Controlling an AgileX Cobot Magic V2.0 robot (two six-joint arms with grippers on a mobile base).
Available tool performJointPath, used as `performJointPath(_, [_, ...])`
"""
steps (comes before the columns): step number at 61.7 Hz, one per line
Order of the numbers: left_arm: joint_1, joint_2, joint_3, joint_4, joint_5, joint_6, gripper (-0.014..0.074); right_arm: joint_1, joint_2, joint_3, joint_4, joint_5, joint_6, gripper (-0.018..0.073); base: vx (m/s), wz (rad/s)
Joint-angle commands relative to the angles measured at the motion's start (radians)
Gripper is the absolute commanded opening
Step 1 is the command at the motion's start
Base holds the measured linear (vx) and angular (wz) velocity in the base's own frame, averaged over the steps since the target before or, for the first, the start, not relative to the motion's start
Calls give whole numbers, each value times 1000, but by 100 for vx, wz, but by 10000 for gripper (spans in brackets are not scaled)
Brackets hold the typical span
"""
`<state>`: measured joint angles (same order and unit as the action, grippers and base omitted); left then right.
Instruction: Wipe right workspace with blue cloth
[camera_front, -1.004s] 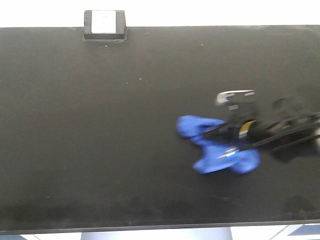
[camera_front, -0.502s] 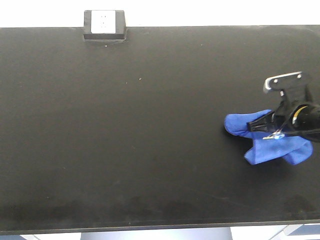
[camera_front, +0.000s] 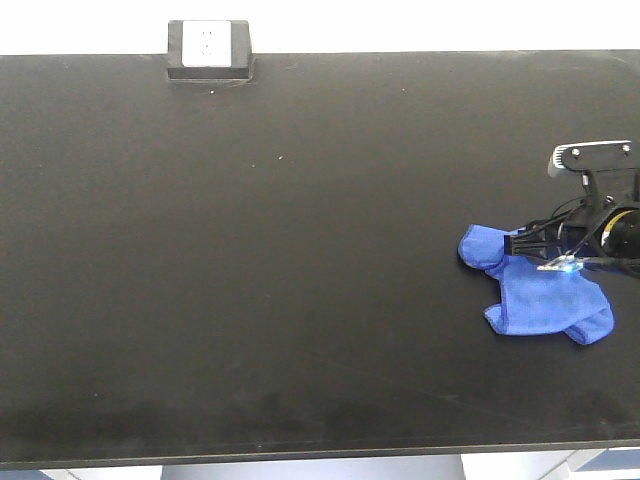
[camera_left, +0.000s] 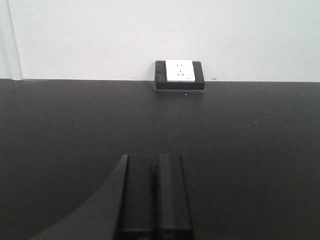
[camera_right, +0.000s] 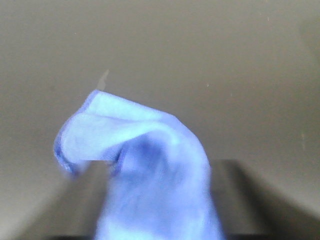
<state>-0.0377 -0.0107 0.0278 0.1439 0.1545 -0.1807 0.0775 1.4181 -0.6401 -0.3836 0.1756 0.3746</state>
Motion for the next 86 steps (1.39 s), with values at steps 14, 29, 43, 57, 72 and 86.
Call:
performJointPath(14, [-5, -16, 30, 1, -84, -8, -6, -5, -331, -22, 35, 273, -1, 568, 0, 0])
performJointPath(29, [-5, -16, 30, 1, -84, -8, -6, -5, -683, -22, 91, 399, -36, 505, 0, 0])
performJointPath(43, [-5, -16, 30, 1, -84, -8, -6, -5, -942, -22, 93, 446, -34, 461, 0, 0])
performJointPath(57, [-5, -16, 30, 1, -84, -8, -6, -5, -1094, -22, 79, 452, -34, 426, 0, 0])
performJointPath(72, [-5, -16, 30, 1, -84, -8, -6, -5, -1250, 101, 148, 402, -170, 256, 0, 0])
performJointPath(86, [-5, -16, 30, 1, -84, -8, -6, -5, -1383, 333, 217, 217, -398, -13, 0, 0])
